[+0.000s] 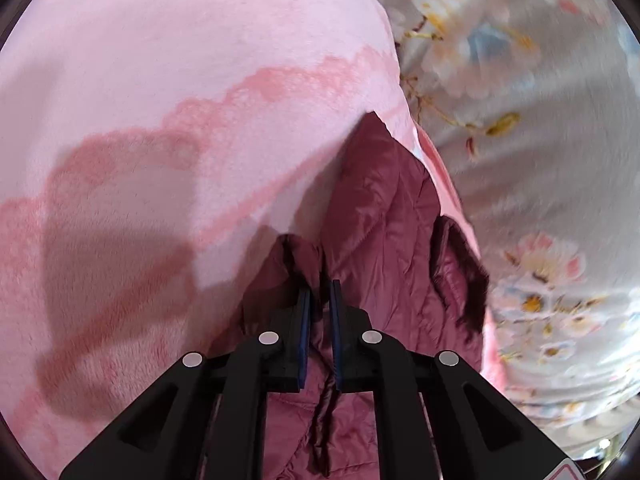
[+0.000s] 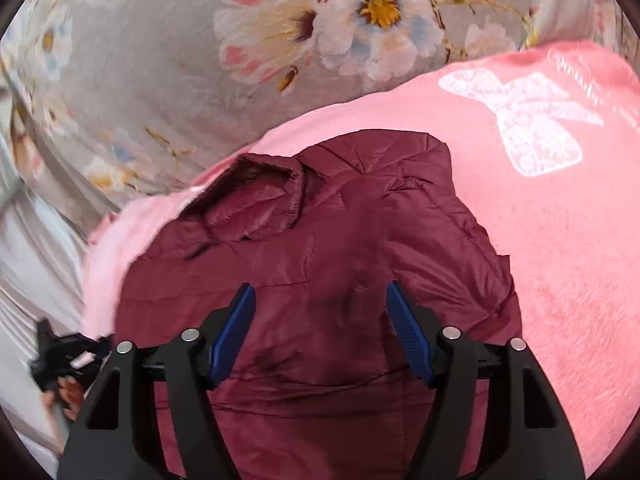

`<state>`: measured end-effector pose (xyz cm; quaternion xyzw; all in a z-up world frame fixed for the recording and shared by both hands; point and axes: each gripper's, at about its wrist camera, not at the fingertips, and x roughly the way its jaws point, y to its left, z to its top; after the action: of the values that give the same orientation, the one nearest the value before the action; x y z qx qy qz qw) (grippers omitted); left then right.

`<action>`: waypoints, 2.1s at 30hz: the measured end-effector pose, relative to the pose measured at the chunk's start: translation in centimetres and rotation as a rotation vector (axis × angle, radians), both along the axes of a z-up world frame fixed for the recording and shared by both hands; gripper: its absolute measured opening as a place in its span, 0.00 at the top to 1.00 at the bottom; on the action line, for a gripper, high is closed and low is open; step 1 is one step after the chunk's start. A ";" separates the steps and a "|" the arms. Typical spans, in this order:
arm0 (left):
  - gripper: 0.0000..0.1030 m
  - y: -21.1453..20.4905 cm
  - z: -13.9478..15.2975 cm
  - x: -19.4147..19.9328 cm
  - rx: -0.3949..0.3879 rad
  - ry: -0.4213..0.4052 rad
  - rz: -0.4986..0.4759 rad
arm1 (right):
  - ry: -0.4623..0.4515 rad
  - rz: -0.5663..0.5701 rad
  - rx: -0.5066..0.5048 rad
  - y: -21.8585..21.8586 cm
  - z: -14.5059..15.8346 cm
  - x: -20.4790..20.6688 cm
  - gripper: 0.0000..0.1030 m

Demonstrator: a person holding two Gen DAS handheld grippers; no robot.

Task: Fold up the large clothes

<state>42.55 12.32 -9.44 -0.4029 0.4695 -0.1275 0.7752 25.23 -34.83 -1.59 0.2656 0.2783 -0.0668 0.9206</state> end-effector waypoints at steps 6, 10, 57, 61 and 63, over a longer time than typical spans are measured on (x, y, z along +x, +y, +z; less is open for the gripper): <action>0.92 0.6 -0.9 0.4 -0.109 0.030 0.031 | 0.092 -0.005 -0.044 0.5 -2.0 1.8 0.34; 0.92 1.4 -0.7 -0.2 -0.141 0.009 0.069 | 0.104 0.016 -0.048 0.8 -3.3 2.5 0.51; 0.90 -15.1 9.3 -2.2 0.593 -0.312 -0.222 | 0.148 0.028 -0.359 3.7 0.5 6.1 0.84; 0.90 -18.5 5.4 -1.4 0.677 -0.248 -0.274 | 0.224 0.107 -0.353 5.9 -3.0 7.5 0.84; 0.90 -18.4 3.5 -1.9 0.681 -0.216 -0.299 | 0.237 0.144 -0.385 7.2 -4.3 6.6 0.84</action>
<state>40.60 -6.13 -5.97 -0.0339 0.4541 -0.1177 0.8825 31.84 -27.65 -5.88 0.0549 0.3850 -0.0835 0.9175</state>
